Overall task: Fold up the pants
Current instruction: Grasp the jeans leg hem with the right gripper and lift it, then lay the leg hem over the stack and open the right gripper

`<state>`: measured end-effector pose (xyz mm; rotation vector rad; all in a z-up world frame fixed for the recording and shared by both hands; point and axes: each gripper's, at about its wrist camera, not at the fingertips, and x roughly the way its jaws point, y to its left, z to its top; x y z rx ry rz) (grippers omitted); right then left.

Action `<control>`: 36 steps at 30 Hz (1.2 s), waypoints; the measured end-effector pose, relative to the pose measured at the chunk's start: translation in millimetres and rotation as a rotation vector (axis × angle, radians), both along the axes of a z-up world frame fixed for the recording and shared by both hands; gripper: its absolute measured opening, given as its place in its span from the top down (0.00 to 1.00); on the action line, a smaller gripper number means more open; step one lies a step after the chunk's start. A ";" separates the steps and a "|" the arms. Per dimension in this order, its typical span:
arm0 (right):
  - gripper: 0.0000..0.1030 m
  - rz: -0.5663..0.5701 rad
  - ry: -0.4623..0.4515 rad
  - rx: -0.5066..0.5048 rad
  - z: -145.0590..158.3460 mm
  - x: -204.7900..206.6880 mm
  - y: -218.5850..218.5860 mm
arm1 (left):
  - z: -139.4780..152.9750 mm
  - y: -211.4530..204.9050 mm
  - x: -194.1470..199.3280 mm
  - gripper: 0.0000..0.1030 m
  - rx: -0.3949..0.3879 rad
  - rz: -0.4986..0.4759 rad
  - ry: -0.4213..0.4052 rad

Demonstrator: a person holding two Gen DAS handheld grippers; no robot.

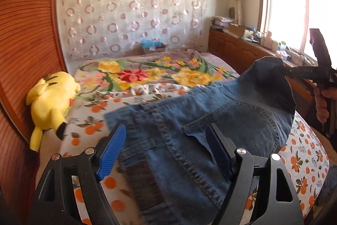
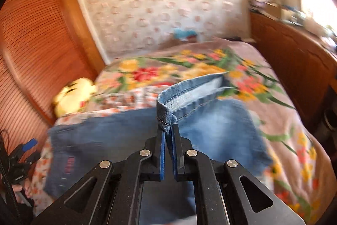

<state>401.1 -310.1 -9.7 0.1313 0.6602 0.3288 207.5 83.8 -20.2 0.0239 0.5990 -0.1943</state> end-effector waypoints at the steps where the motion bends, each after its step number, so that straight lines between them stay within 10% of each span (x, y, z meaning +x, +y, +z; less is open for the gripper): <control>1: 0.95 0.039 -0.006 0.002 1.8 -2.6 17.5 | 3.1 6.8 -4.0 0.23 -0.003 0.014 -0.007; 14: 0.95 0.485 0.095 0.050 -35.2 -71.5 185.9 | 10.9 83.4 -41.7 0.23 -0.018 0.168 -0.043; 28: 0.71 0.459 0.087 -0.066 -34.2 -76.0 160.3 | -6.0 46.2 -24.5 0.23 -0.012 0.092 0.003; 36: 0.70 0.250 0.014 -0.120 -26.7 -76.6 84.8 | -14.2 6.2 -11.9 0.23 -0.043 -0.023 0.050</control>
